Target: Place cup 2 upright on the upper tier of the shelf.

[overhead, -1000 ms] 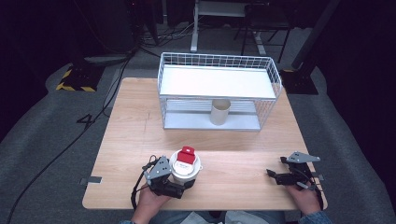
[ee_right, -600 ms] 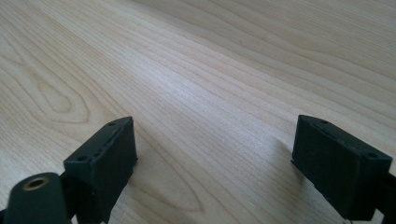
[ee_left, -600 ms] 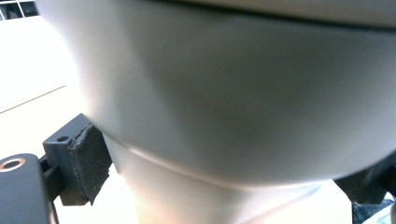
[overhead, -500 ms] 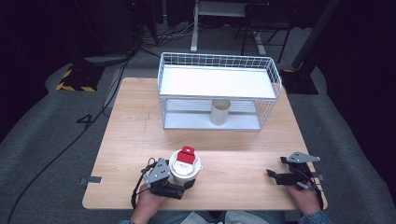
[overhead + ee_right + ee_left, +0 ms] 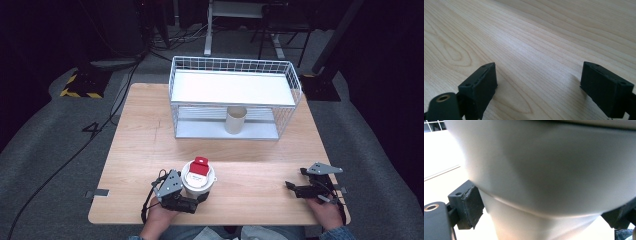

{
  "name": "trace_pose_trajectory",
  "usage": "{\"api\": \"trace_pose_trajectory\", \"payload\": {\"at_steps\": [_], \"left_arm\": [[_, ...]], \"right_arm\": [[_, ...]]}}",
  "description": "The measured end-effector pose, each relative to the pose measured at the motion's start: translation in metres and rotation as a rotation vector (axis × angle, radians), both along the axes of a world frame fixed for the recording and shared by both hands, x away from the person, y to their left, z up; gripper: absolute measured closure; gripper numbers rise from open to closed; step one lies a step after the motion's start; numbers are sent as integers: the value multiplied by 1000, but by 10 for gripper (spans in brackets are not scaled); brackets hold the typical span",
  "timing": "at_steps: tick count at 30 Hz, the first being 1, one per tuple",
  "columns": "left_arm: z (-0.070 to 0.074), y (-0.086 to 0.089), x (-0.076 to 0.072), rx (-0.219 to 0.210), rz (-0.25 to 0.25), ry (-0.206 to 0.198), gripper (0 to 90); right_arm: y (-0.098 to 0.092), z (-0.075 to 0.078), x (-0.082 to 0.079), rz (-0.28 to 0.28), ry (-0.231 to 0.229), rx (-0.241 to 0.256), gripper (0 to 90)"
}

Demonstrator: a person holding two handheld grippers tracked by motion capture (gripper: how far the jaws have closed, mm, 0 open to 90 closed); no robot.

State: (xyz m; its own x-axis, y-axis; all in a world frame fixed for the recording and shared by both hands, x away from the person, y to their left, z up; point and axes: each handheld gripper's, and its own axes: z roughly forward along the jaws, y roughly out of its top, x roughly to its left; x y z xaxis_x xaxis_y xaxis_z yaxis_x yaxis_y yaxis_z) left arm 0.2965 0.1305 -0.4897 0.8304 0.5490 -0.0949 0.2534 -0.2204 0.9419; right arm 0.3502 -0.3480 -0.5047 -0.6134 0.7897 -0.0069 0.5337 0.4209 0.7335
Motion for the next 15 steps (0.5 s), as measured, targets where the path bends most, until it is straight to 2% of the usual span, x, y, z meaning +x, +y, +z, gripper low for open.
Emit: {"api": "trace_pose_trajectory", "payload": {"at_steps": [5, 9, 15], "left_arm": [[1, -2, -1, 15, 12, -5, 93], [4, -7, -4, 43, 36, -42, 94], [10, -6, -4, -4, 36, -34, 95]], "right_arm": [[0, 0, 0, -1, 0, 0, 139], [0, 0, 0, -1, 0, 0, 139], [0, 0, 0, -1, 0, 0, 139]]}}
